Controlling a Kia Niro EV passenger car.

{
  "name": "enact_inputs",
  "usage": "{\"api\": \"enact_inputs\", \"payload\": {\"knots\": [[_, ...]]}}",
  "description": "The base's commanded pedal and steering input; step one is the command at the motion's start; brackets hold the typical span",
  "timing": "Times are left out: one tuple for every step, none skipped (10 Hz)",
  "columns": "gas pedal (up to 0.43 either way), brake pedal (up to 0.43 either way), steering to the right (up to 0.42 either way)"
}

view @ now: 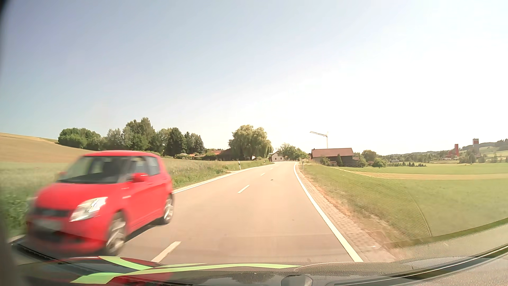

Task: Follow the waypoints while adhering to traffic rules and regulations

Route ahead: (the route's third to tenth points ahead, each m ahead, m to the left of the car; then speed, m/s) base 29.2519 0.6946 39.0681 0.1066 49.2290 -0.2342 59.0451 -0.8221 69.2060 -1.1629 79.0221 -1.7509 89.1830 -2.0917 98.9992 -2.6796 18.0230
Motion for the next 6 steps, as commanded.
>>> {"api": "enact_inputs", "payload": {"knots": [[0.157, 0.000, 0.008], [0.169, 0.000, 0.008], [0.177, 0.000, 0.006], [0.189, 0.000, 0.004], [0.209, 0.000, 0.004], [0.209, 0.000, 0.004]]}}
